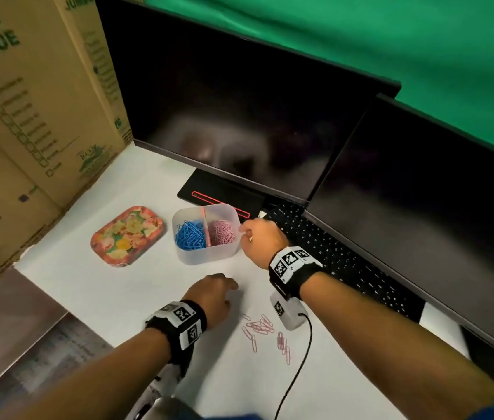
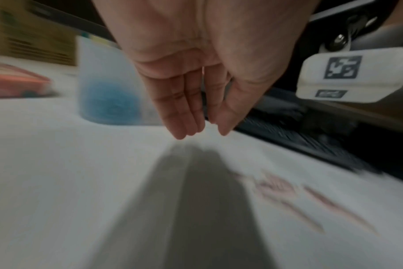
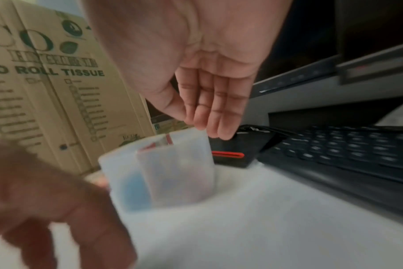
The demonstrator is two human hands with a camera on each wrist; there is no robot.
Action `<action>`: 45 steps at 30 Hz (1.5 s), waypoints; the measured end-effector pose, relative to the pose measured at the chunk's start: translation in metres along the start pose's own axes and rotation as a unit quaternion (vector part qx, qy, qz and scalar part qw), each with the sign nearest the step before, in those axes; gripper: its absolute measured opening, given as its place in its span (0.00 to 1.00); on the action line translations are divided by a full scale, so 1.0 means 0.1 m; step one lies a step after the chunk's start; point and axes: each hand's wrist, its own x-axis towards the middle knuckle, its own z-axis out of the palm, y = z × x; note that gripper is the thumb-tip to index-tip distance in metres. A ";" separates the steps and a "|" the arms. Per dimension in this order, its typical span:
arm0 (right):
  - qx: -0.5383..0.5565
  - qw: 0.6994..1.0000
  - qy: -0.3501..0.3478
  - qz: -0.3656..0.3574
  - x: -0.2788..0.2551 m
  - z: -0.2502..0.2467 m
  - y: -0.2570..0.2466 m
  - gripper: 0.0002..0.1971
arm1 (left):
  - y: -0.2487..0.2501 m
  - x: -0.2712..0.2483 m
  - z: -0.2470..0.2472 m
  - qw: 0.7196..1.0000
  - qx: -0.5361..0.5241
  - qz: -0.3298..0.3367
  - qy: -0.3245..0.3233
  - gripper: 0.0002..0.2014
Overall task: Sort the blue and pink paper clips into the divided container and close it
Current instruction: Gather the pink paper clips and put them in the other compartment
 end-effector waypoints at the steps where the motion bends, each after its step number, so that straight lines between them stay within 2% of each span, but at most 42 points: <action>1: -0.026 1.000 -0.008 0.006 -0.14 0.05 0.14 0.16 | 0.06 -0.02 0.06 0.999 0.023 0.017 -0.029 0.22; 3: -0.075 0.995 -0.056 0.026 -0.46 0.20 0.43 0.22 | 0.14 -0.06 0.22 0.993 0.059 0.057 -0.084 0.21; 5: -0.084 0.989 -0.116 0.039 -0.81 0.40 0.71 0.28 | 0.20 -0.09 0.39 0.986 0.089 0.087 -0.111 0.19; 7: -0.062 0.986 -0.155 -0.002 -1.15 0.55 0.87 0.32 | 0.26 -0.12 0.52 0.984 0.099 0.113 -0.099 0.17; 11: -0.005 0.982 -0.165 -0.088 -1.55 0.69 0.99 0.36 | 0.37 -0.17 0.63 0.980 0.054 0.167 -0.095 0.29; 14: -0.019 0.977 -0.185 -0.099 -1.67 0.69 1.12 0.34 | 0.31 -0.17 0.64 0.984 0.032 0.151 -0.092 0.19; 18: -0.034 0.990 -0.139 -0.016 -1.78 0.62 1.29 0.30 | 0.20 -0.19 0.65 0.991 0.057 0.071 -0.095 0.28; 20: -0.041 0.989 -0.142 0.029 -1.82 0.63 1.33 0.31 | 0.24 -0.18 0.68 0.991 0.061 0.052 -0.109 0.31; 22: -0.018 0.987 -0.151 0.050 -1.82 0.68 1.31 0.29 | 0.31 -0.15 0.74 0.991 0.058 0.047 -0.110 0.27; 26: 0.020 0.990 -0.131 0.047 -1.66 0.77 1.16 0.19 | 0.44 -0.07 0.80 0.992 0.054 0.074 -0.085 0.10; 28: 0.032 0.990 -0.131 0.037 -1.59 0.79 1.08 0.16 | 0.44 -0.04 0.80 0.992 0.055 0.084 -0.081 0.09; 31: 0.042 0.988 -0.145 0.023 -1.56 0.75 1.09 0.20 | 0.40 -0.03 0.79 0.991 0.055 0.099 -0.076 0.11; 34: -0.013 0.986 -0.164 0.016 -1.55 0.67 1.18 0.29 | 0.29 -0.04 0.79 0.988 0.067 0.109 -0.083 0.16; 36: -0.053 0.983 -0.170 0.039 -1.57 0.68 1.15 0.34 | 0.26 -0.05 0.79 0.988 0.074 0.100 -0.087 0.19; 38: -0.067 0.984 -0.154 0.066 -1.58 0.75 1.04 0.36 | 0.30 -0.03 0.78 0.988 0.078 0.107 -0.081 0.16; 42: -0.049 0.991 -0.101 0.073 -1.58 0.92 0.85 0.24 | 0.41 -0.01 0.75 0.985 0.105 0.103 -0.092 0.11; 45: -0.027 0.993 -0.086 0.073 -1.55 0.92 0.84 0.16 | 0.45 0.02 0.73 0.987 0.103 0.089 -0.089 0.11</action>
